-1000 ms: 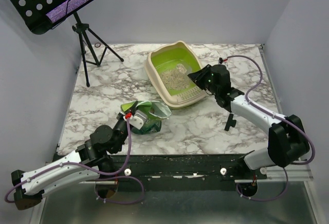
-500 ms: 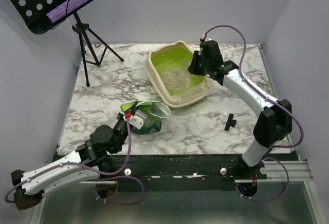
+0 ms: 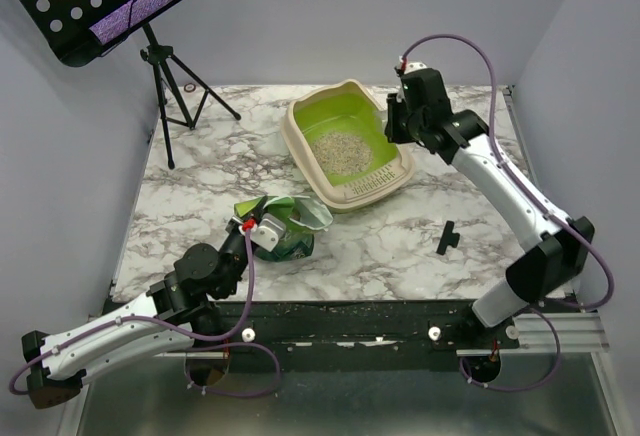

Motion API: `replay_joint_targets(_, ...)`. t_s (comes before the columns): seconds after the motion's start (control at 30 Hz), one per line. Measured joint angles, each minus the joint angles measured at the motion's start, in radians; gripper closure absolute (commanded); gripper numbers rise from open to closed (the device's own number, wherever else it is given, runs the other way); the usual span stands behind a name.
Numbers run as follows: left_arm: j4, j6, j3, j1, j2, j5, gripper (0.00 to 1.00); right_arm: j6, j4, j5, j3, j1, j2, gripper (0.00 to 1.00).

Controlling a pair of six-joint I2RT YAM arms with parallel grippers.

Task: Fill the litter box with clean litter

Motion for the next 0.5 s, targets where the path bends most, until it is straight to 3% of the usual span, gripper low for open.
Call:
replay_joint_targets(0.27, -0.001, 0.0, 0.0, 0.0, -0.002, 0.0, 1.0, 0.023, 0.115, 0.213, -0.232, -0.048, -0.269, 1.0)
replay_joint_targets(0.5, -0.005, -0.001, 0.0, 0.0, -0.01, 0.0, 1.0, 0.092, 0.249, 0.267, -0.438, -0.191, -0.248, 1.0)
